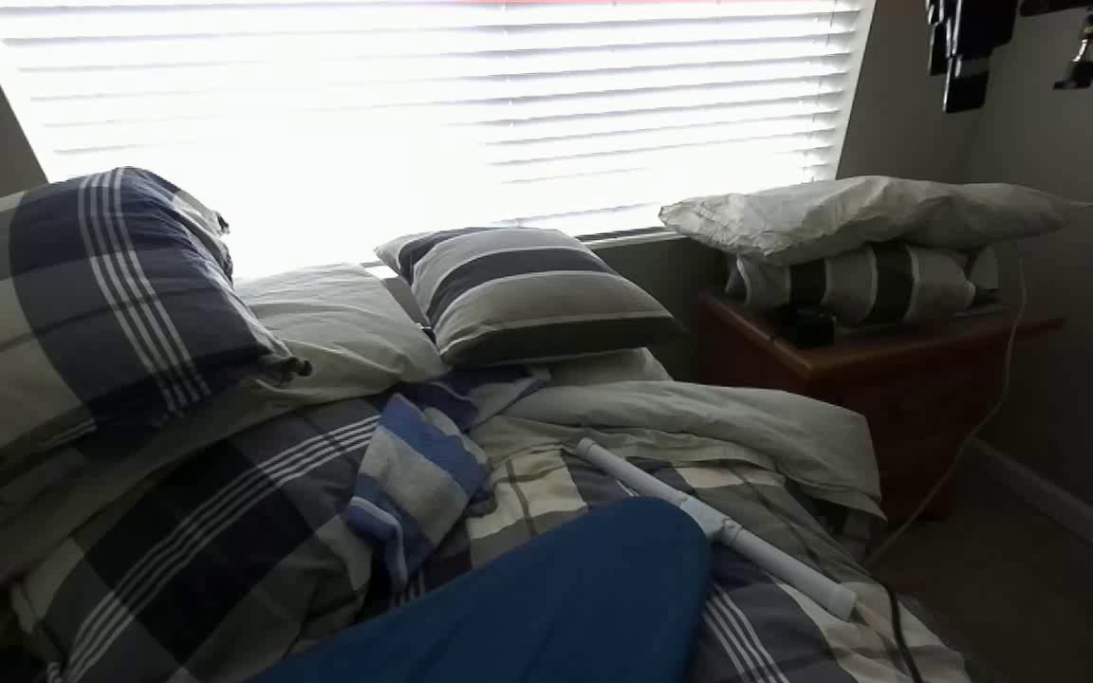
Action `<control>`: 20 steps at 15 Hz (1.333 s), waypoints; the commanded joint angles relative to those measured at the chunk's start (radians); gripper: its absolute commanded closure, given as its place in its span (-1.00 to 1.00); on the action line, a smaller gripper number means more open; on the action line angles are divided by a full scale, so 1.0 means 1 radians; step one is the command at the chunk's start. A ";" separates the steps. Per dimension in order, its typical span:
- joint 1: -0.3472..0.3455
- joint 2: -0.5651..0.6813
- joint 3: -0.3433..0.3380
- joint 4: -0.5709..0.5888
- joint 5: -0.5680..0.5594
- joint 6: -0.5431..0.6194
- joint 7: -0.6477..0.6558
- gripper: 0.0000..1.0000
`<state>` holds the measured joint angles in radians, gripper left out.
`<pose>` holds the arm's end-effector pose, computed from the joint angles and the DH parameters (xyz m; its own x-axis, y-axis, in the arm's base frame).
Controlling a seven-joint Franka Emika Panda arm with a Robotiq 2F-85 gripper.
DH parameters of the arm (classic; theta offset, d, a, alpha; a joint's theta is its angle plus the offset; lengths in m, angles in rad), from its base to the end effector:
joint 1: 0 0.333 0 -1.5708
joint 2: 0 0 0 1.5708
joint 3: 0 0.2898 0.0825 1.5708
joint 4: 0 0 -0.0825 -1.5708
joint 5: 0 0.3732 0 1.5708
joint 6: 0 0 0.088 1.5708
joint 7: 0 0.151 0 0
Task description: Pull out the towel on the bed
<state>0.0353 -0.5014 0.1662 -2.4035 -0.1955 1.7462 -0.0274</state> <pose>0.3748 0.0496 0.4226 0.9591 0.2238 -0.1734 0.2633 -0.9301 0.2561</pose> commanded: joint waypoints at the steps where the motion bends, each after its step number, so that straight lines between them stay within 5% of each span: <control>1: 0.027 0.003 -0.022 0.002 -0.010 -0.004 0.010 -1.00; 12: 0.027 0.003 -0.022 0.002 -0.010 -0.004 0.010 -1.00; 17: 0.043 0.150 -0.002 0.153 0.013 0.058 0.043 -1.00; 20: 0.070 0.282 -0.017 0.307 0.191 0.049 0.077 -1.00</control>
<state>0.0772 -0.3777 0.1652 -2.2662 -0.1202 1.8143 0.0127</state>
